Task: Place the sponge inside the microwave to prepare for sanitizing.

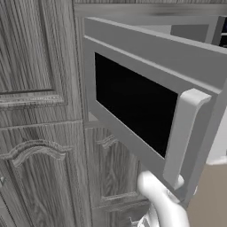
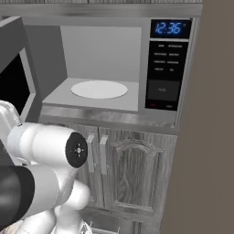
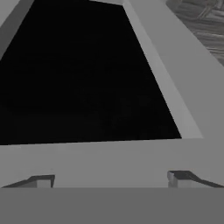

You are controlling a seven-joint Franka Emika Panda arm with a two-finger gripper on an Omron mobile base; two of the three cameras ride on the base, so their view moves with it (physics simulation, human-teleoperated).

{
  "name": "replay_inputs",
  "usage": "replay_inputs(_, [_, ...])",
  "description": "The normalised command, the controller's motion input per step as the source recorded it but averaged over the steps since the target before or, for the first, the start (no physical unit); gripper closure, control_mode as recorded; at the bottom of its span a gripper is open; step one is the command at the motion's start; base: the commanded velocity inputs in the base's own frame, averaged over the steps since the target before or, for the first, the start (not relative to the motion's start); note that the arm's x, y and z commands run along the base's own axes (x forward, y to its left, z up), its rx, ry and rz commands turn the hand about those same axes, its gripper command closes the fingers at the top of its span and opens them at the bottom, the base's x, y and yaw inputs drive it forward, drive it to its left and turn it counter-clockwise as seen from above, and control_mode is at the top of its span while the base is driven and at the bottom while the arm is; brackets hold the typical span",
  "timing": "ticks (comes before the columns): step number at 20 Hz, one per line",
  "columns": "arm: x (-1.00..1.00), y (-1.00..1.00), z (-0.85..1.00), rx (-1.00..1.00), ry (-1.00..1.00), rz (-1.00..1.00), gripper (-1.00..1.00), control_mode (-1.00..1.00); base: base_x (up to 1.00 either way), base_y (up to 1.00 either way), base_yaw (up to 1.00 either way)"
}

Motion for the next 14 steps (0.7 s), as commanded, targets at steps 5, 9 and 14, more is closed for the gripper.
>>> replay_inputs(5, [0.0, 0.55, -0.03, 0.01, 0.0, 0.02, -1.0, -1.0, 0.0, 0.0, 0.0])
replay_inputs(9, [0.0, 0.58, -0.08, 0.02, 0.0, 0.02, -1.0, -1.0, 0.0, 0.0, 0.0])
replay_inputs(14, [0.0, 0.6, -0.12, 0.02, 0.0, 0.02, -1.0, -1.0, 0.0, 0.0, 0.0])
